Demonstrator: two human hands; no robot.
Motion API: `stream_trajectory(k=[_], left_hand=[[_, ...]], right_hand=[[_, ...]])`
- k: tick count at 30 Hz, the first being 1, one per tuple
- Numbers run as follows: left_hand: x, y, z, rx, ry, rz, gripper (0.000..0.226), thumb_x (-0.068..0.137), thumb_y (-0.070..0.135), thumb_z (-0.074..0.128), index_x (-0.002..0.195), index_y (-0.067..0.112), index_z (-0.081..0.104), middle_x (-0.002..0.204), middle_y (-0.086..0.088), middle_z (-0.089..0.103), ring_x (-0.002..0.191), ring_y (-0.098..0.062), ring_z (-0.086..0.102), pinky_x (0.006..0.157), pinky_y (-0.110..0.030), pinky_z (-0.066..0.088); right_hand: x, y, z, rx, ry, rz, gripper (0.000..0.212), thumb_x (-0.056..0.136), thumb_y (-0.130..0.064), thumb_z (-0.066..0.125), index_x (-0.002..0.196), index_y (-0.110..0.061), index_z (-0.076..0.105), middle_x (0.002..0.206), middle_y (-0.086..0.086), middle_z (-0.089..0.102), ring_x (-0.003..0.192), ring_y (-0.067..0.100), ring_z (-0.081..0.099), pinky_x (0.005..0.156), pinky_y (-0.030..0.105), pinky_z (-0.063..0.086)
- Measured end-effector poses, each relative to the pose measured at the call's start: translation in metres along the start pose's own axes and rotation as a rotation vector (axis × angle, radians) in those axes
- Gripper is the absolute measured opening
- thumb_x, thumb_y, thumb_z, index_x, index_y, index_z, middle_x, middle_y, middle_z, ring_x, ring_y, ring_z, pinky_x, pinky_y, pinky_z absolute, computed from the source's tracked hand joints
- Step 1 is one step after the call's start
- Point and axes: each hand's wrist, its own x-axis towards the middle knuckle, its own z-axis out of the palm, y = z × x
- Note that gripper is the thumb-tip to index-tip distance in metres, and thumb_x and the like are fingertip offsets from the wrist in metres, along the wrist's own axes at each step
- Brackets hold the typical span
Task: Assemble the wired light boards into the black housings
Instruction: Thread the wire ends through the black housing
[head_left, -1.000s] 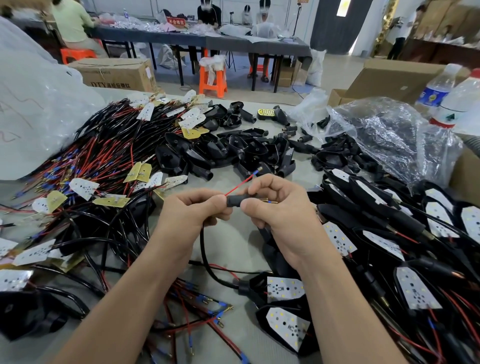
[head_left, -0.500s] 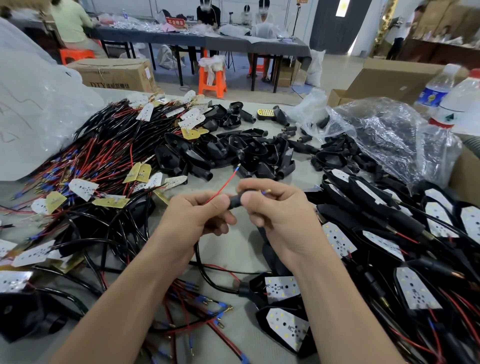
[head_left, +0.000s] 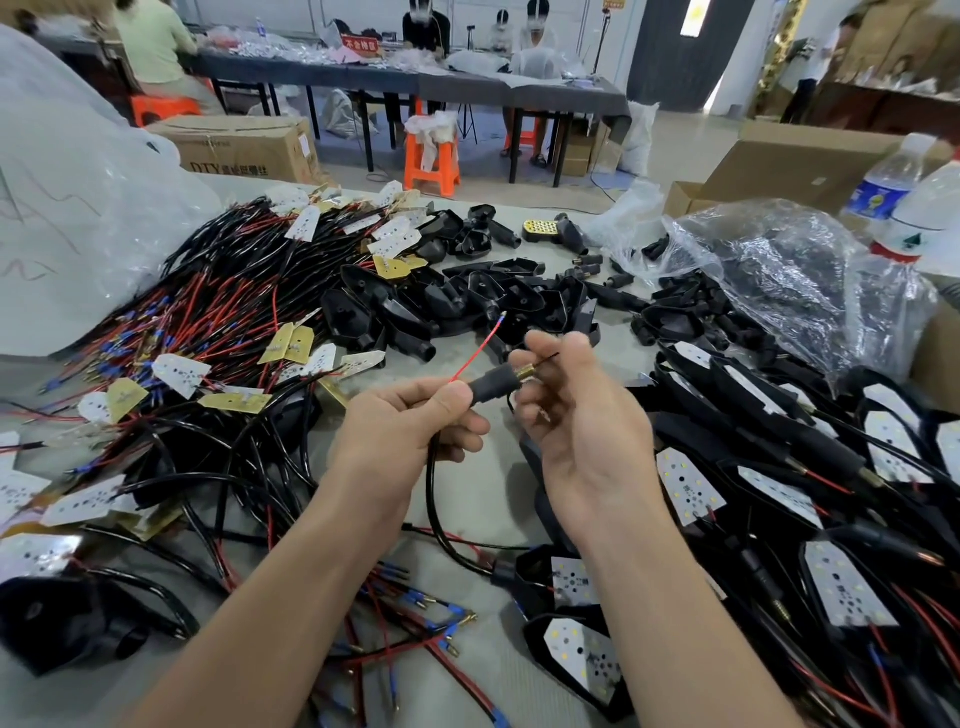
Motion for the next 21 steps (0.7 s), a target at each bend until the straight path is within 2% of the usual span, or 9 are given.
stream_trajectory(k=[3, 6, 9, 11, 13, 16, 19, 21], left_hand=[[-0.002, 0.001, 0.0, -0.008, 0.014, 0.012, 0.016, 0.095, 0.012, 0.067, 0.086, 0.015, 0.079, 0.071, -0.012, 0.074, 0.055, -0.015, 0.067, 0.053, -0.021, 0.052], [-0.004, 0.002, 0.001, 0.077, 0.057, 0.005, 0.019, 0.097, 0.02, 0.067, 0.084, 0.015, 0.08, 0.075, -0.01, 0.077, 0.062, -0.014, 0.071, 0.058, -0.02, 0.055], [-0.002, 0.003, -0.001, 0.179, 0.156, 0.018, 0.024, 0.096, 0.027, 0.07, 0.077, 0.02, 0.083, 0.082, -0.004, 0.079, 0.073, -0.007, 0.069, 0.067, -0.019, 0.054], [0.0, 0.006, -0.004, 0.056, 0.15, -0.037, 0.024, 0.098, 0.023, 0.064, 0.082, 0.016, 0.081, 0.087, -0.003, 0.079, 0.077, -0.006, 0.069, 0.066, -0.017, 0.053], [0.002, 0.012, -0.009, -0.19, 0.113, -0.094, 0.021, 0.099, 0.021, 0.058, 0.089, 0.018, 0.076, 0.081, 0.0, 0.076, 0.071, -0.009, 0.068, 0.062, -0.018, 0.052], [0.007, 0.02, -0.021, -0.424, 0.018, -0.066, 0.023, 0.091, 0.029, 0.061, 0.078, 0.024, 0.079, 0.069, 0.007, 0.065, 0.062, -0.007, 0.059, 0.06, -0.016, 0.049], [0.007, 0.023, -0.028, -0.437, -0.018, -0.01, 0.021, 0.085, 0.033, 0.066, 0.07, 0.025, 0.078, 0.063, 0.008, 0.059, 0.061, -0.006, 0.056, 0.063, -0.017, 0.048], [0.007, 0.02, -0.028, -0.25, 0.024, 0.042, 0.024, 0.082, 0.027, 0.074, 0.059, 0.024, 0.071, 0.06, 0.006, 0.057, 0.062, -0.008, 0.054, 0.071, -0.021, 0.048]], right_hand=[[-0.003, 0.004, 0.002, -0.2, -0.106, 0.0, 0.033, 0.105, -0.027, 0.054, 0.091, -0.014, 0.08, 0.081, 0.008, 0.07, 0.061, 0.016, 0.056, 0.057, 0.024, 0.046], [-0.001, 0.005, 0.001, -0.258, -0.091, -0.041, 0.033, 0.107, -0.017, 0.049, 0.09, -0.008, 0.077, 0.077, 0.011, 0.071, 0.055, 0.016, 0.055, 0.051, 0.023, 0.044], [0.001, 0.007, -0.001, -0.342, -0.082, -0.074, 0.033, 0.106, -0.012, 0.05, 0.086, -0.005, 0.075, 0.065, 0.013, 0.065, 0.054, 0.019, 0.052, 0.05, 0.025, 0.042], [0.003, 0.008, -0.004, -0.428, -0.086, -0.103, 0.033, 0.105, -0.012, 0.051, 0.084, -0.007, 0.076, 0.063, 0.015, 0.064, 0.055, 0.023, 0.053, 0.05, 0.027, 0.044], [0.003, 0.009, -0.005, -0.506, -0.103, -0.132, 0.032, 0.104, -0.011, 0.052, 0.083, -0.009, 0.076, 0.062, 0.014, 0.066, 0.055, 0.024, 0.056, 0.05, 0.028, 0.046], [0.001, 0.013, -0.003, -0.512, -0.126, -0.123, 0.03, 0.105, -0.009, 0.051, 0.085, -0.005, 0.073, 0.064, 0.011, 0.069, 0.055, 0.021, 0.061, 0.051, 0.027, 0.051], [0.002, 0.013, -0.002, -0.447, -0.07, -0.106, 0.029, 0.105, -0.008, 0.049, 0.086, -0.004, 0.072, 0.066, 0.009, 0.072, 0.056, 0.02, 0.064, 0.052, 0.027, 0.055], [0.003, 0.011, -0.002, -0.359, -0.013, -0.073, 0.03, 0.105, -0.009, 0.048, 0.088, -0.004, 0.072, 0.07, 0.012, 0.073, 0.055, 0.02, 0.066, 0.054, 0.028, 0.056]])
